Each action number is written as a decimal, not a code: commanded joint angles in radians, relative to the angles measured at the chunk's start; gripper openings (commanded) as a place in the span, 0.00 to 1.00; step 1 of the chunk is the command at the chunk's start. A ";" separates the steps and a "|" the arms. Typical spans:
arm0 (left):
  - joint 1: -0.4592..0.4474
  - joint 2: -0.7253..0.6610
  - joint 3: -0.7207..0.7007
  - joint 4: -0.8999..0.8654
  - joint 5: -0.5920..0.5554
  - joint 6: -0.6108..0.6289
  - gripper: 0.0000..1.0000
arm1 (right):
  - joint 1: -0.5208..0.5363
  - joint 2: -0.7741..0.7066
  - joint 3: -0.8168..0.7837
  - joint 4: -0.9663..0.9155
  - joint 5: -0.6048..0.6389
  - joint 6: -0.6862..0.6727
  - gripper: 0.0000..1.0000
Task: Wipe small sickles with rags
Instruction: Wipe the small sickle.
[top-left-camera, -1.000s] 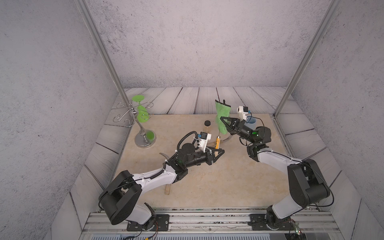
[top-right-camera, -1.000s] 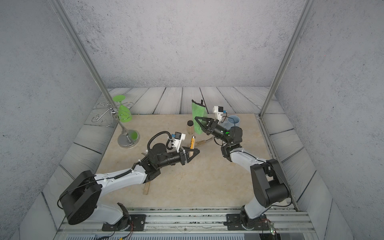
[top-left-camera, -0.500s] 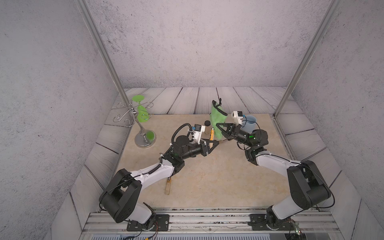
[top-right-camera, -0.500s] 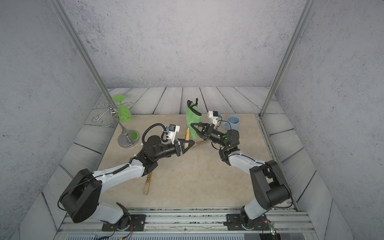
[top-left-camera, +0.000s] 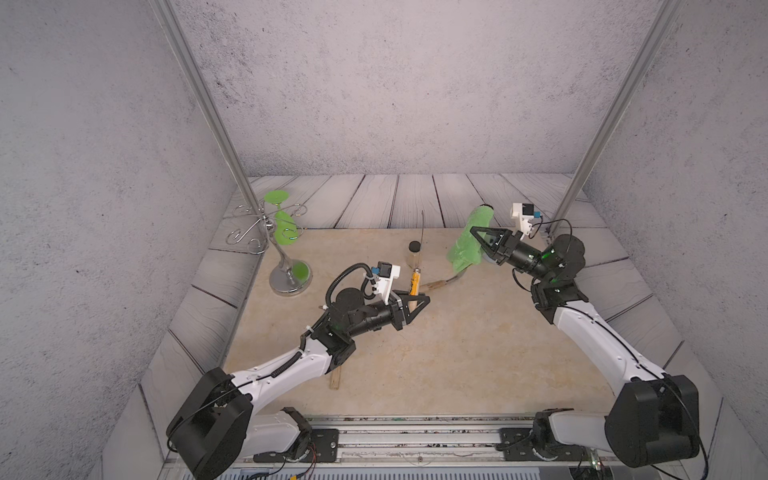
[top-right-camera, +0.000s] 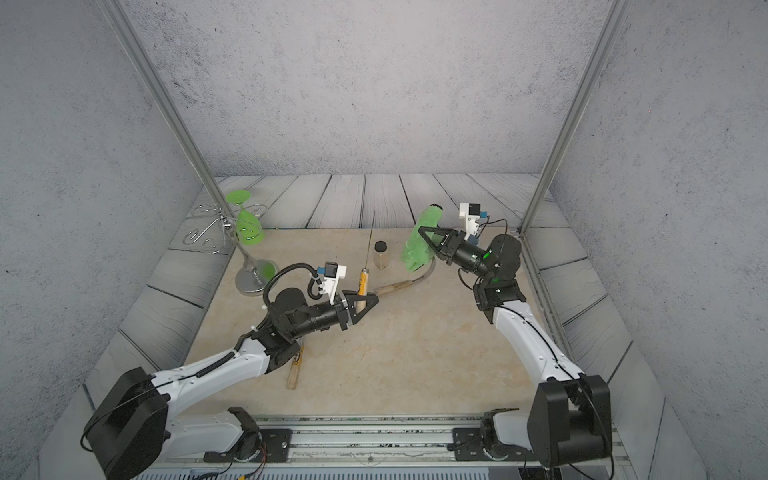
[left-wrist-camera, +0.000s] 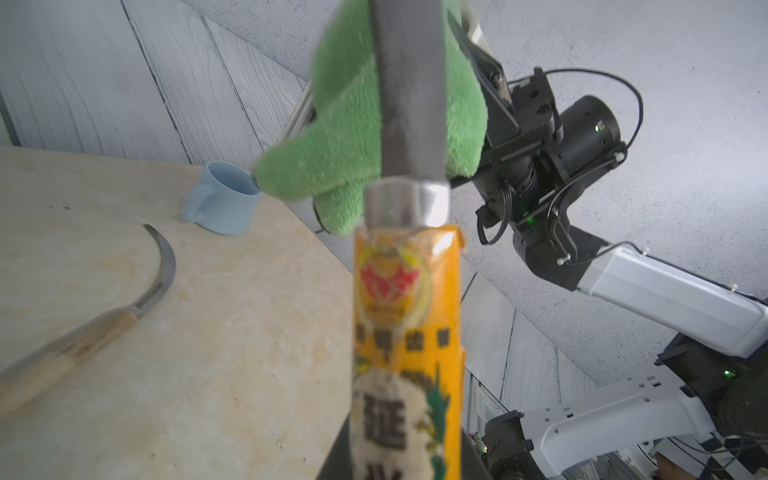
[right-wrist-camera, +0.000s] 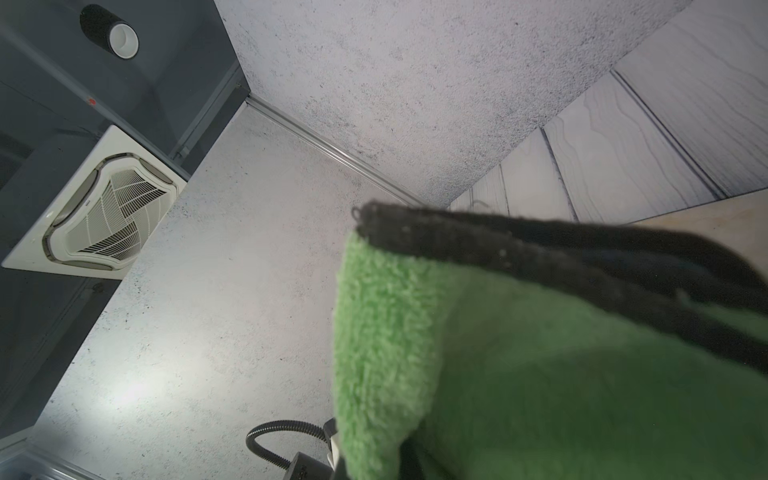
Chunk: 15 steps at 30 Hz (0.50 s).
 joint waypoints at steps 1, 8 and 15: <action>-0.047 -0.018 -0.027 0.039 -0.019 0.005 0.00 | 0.001 0.035 0.031 -0.057 -0.025 -0.050 0.08; -0.111 0.001 -0.036 0.083 -0.029 -0.004 0.00 | 0.003 0.134 0.071 0.059 -0.046 0.033 0.08; -0.148 0.050 -0.029 0.127 -0.024 -0.018 0.00 | 0.006 0.196 0.071 0.169 -0.058 0.103 0.08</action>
